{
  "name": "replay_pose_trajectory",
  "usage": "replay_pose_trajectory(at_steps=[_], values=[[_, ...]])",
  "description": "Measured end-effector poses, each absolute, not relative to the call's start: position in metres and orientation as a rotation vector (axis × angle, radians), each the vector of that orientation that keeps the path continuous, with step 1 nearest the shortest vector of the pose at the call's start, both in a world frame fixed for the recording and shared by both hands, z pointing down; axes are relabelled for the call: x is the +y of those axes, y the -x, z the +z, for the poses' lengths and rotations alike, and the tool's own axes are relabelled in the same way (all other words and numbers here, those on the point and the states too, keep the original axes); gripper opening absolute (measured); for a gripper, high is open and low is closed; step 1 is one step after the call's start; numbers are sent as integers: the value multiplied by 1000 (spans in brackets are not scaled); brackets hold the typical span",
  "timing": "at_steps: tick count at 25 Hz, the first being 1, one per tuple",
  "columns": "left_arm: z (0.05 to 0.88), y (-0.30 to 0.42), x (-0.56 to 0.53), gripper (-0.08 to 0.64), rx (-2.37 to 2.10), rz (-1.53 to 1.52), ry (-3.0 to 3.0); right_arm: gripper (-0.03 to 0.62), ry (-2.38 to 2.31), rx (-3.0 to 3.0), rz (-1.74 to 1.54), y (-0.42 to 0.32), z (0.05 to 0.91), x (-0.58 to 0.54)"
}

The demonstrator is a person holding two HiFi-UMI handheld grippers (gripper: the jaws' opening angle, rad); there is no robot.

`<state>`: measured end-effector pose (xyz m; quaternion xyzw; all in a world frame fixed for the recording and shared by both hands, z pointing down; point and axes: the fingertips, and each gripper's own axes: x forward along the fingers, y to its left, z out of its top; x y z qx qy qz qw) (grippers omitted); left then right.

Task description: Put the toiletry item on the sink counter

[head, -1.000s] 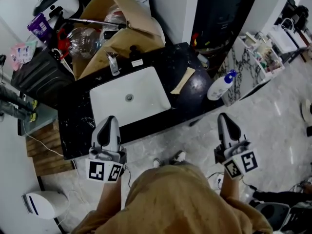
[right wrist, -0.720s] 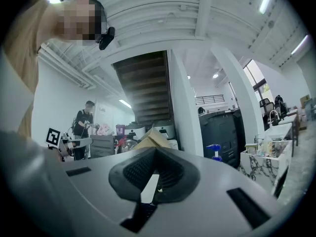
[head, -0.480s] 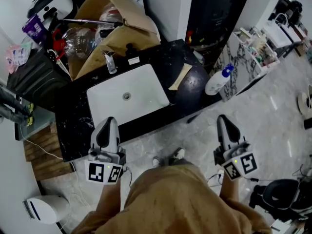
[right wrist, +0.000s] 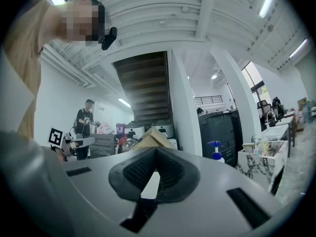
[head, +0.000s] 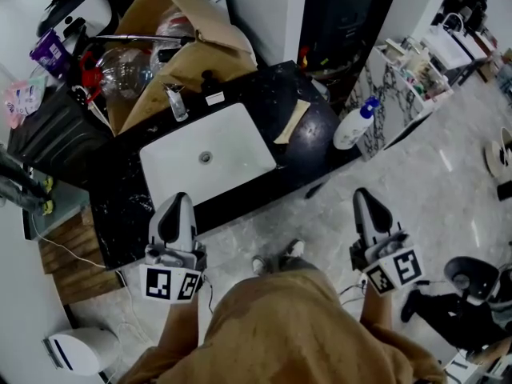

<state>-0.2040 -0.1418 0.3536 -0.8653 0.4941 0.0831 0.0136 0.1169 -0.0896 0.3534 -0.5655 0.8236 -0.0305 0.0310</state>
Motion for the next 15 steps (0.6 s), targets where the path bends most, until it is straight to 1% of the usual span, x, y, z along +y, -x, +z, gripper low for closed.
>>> replay_pose_trajectory(at_steps=[15], values=[[355, 200, -147, 3, 1484, 259, 2724, 3, 1742, 2536, -74, -107, 356, -85]])
